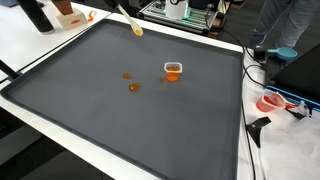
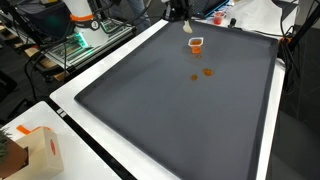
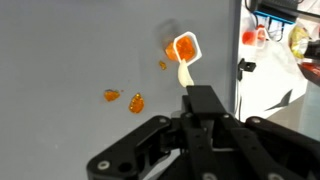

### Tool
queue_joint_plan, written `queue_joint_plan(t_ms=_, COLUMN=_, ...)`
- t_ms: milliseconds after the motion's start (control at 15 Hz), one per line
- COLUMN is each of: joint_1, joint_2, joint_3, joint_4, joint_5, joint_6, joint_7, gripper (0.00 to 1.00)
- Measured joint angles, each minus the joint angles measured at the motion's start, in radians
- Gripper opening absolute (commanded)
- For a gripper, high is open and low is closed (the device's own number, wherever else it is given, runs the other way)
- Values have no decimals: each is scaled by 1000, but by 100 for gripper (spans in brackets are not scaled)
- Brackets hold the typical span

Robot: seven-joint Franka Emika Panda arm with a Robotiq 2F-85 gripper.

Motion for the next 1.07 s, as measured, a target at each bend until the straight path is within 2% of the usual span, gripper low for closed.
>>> queue_joint_plan(t_ms=400, joint_1=56, joint_2=-23, joint_3=34, joint_4=-35, joint_5=-232, joint_6=100, joint_7=153, gripper=3)
queue_joint_plan(t_ms=1067, joint_1=132, joint_2=-47, joint_3=87, joint_4=-57, joint_5=-500, joint_6=158, joint_7=350, gripper=3)
